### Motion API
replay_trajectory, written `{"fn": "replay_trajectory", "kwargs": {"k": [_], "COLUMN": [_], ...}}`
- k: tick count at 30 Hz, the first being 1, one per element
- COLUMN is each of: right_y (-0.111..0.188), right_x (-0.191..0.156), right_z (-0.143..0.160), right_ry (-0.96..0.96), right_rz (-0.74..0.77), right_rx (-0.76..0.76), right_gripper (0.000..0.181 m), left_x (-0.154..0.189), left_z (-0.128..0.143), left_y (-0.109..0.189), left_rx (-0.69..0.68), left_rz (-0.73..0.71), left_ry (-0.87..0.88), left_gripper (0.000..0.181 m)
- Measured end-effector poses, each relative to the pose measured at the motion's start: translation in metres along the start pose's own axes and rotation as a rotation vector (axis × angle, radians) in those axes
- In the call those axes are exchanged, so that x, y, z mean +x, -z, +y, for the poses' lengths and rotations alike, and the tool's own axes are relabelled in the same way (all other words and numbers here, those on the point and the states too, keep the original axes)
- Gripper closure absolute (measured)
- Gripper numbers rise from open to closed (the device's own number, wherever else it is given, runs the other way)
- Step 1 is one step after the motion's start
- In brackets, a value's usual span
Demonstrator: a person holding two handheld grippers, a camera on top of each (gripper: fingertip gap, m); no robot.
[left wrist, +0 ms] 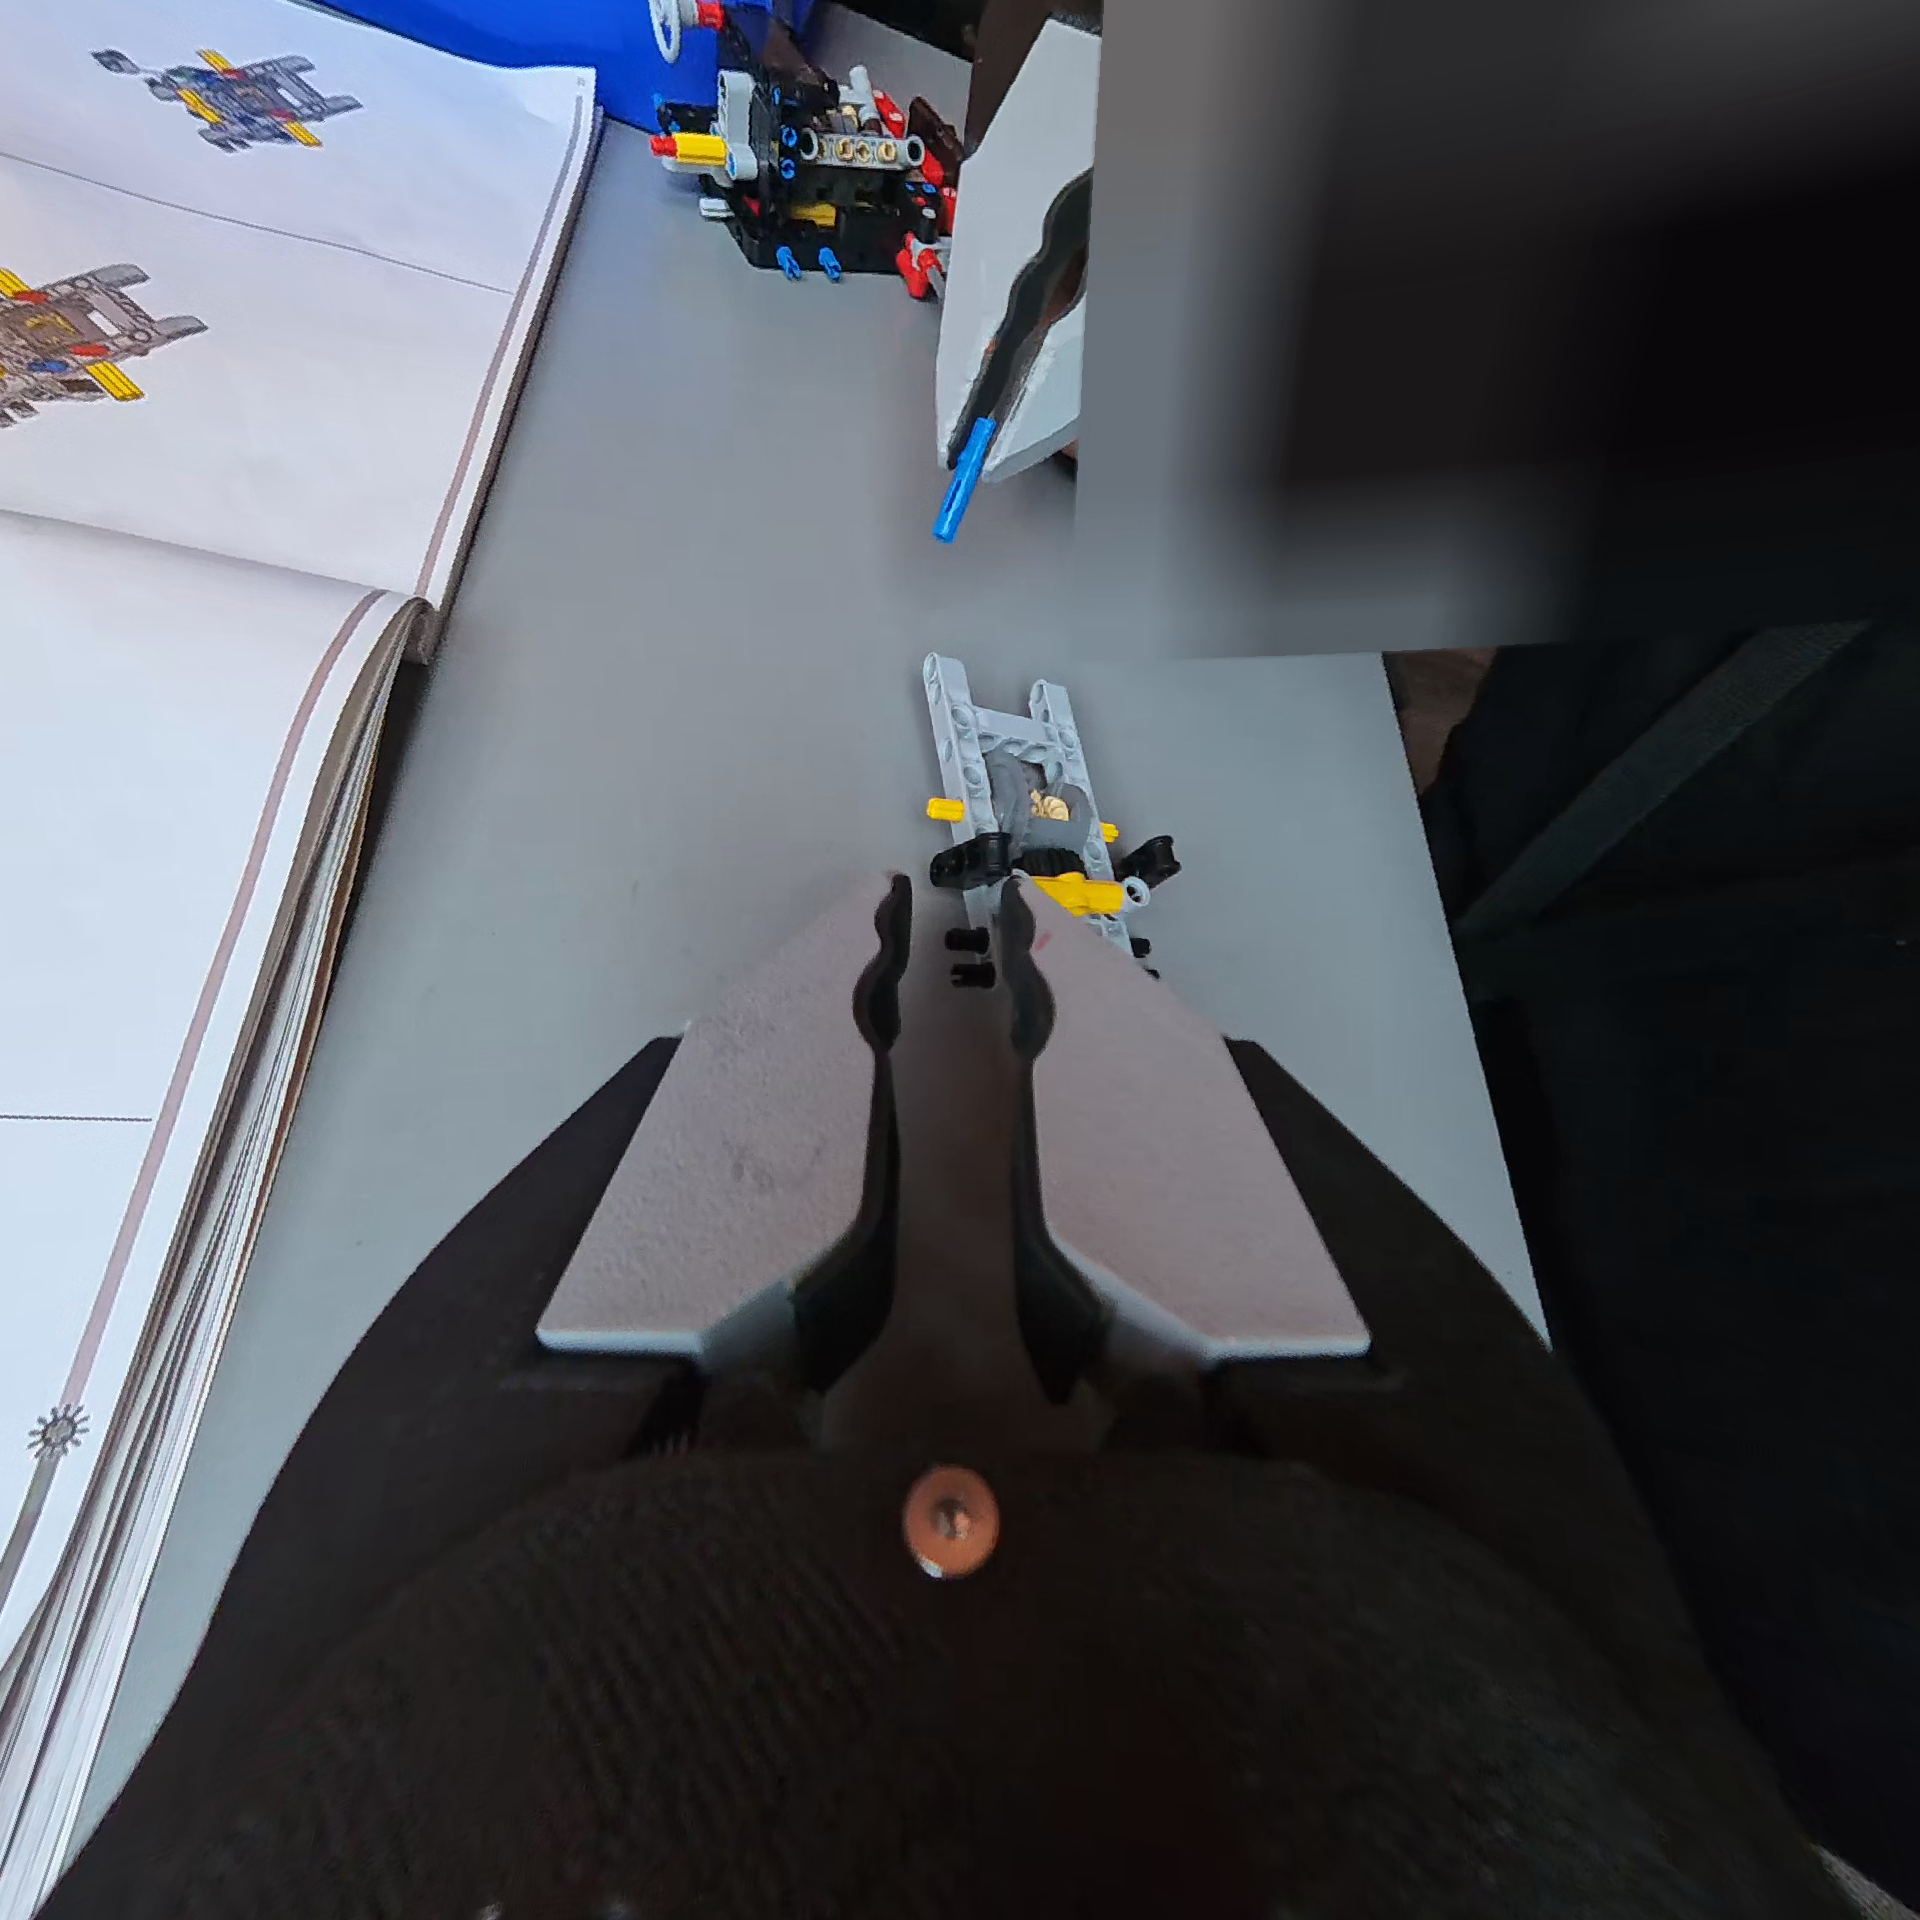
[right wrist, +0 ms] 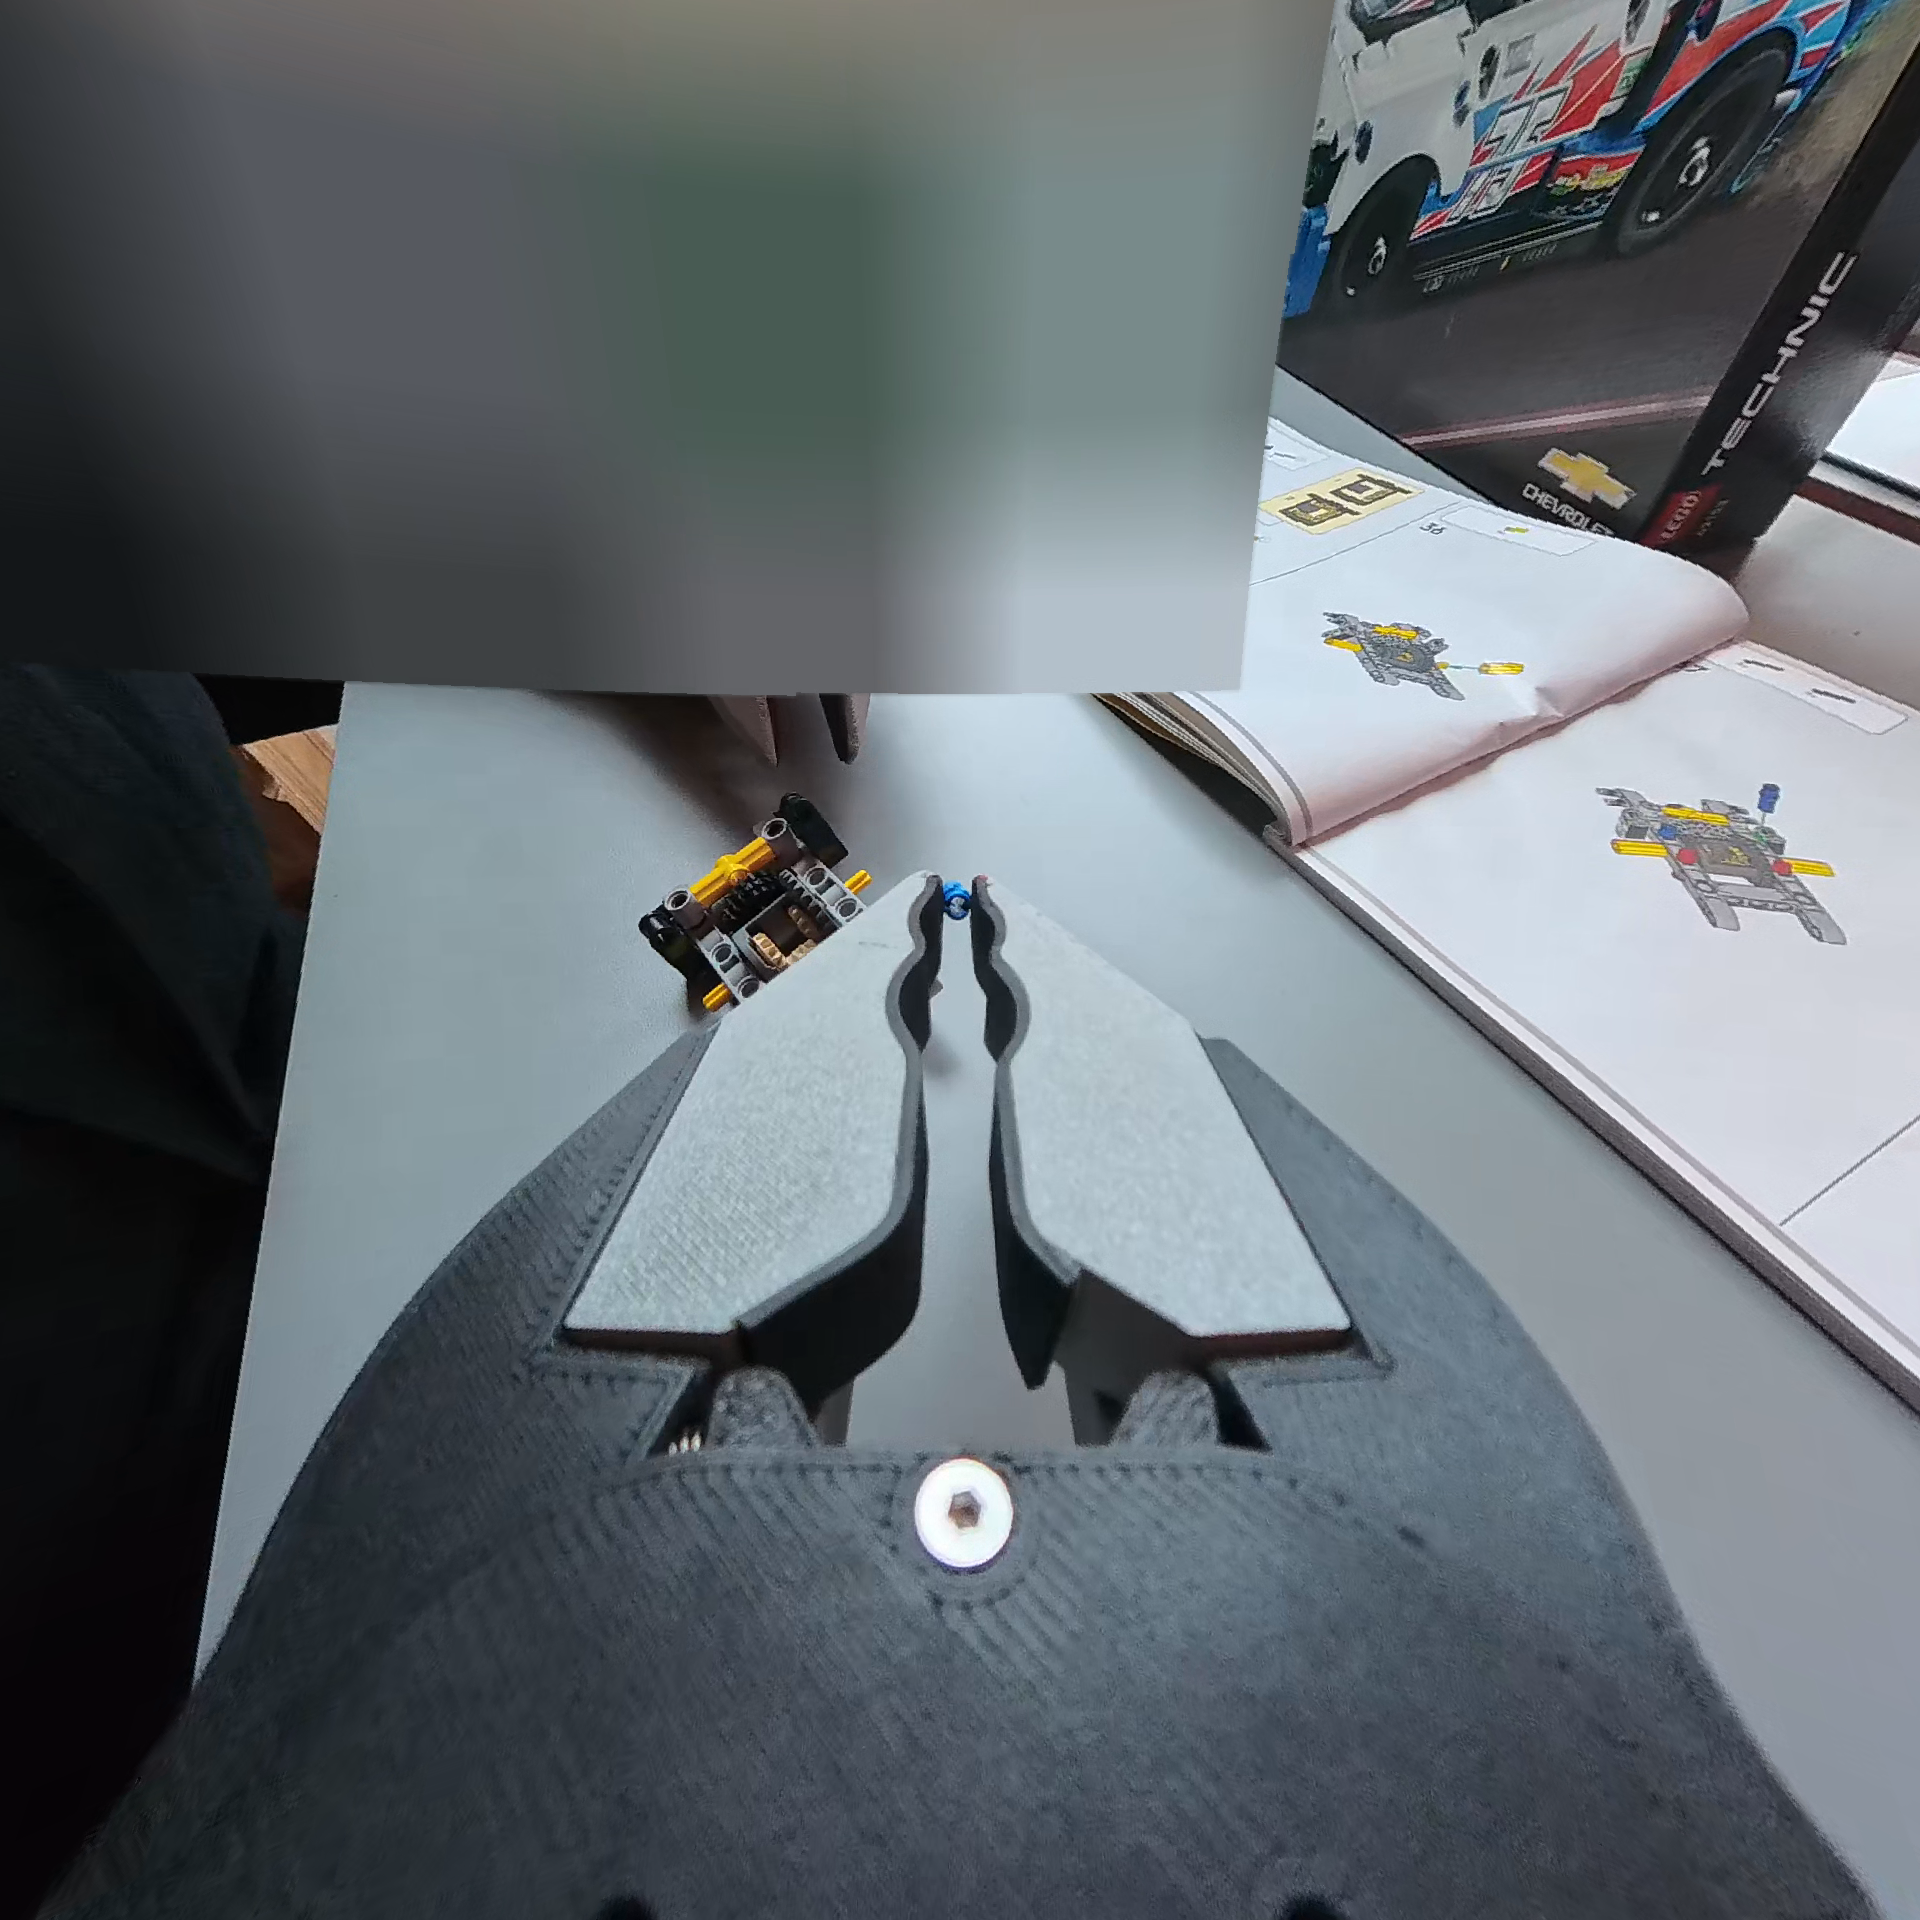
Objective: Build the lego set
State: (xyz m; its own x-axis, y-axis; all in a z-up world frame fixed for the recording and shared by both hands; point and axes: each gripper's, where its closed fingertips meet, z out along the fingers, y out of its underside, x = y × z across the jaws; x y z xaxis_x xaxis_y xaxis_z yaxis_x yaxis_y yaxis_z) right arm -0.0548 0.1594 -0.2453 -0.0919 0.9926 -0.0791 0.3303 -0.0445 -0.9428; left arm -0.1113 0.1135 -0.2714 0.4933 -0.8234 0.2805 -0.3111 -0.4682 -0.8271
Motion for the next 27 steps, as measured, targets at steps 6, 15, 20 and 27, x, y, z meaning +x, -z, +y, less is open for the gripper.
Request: {"fn": "replay_trajectory", "kwargs": {"k": [6,15,20,27], "right_y": [-0.0003,-0.0005,-0.0005,-0.0005], "right_x": [-0.0003,-0.0012,-0.0013,-0.0018], "right_z": [0.0001,0.0003,0.0002,0.0004], "right_ry": [0.002,0.006,0.005,0.007], "right_rz": [0.000,-0.001,-0.002,-0.003], "right_rx": [-0.001,-0.002,-0.001,-0.003], "right_gripper": [0.180,0.180,0.180,0.180], "left_x": [-0.0002,-0.0004,-0.0003,-0.0004], "left_z": [0.0002,0.0005,0.0005,0.0008], "left_y": [-0.0001,-0.0004,-0.0004,-0.0007], "left_rx": [-0.001,-0.003,-0.003,-0.006], "left_rz": [-0.005,-0.005,-0.005,-0.008], "left_ry": [-0.004,-0.002,-0.002,-0.005], "left_gripper": [0.167,0.167,0.167,0.167]}}
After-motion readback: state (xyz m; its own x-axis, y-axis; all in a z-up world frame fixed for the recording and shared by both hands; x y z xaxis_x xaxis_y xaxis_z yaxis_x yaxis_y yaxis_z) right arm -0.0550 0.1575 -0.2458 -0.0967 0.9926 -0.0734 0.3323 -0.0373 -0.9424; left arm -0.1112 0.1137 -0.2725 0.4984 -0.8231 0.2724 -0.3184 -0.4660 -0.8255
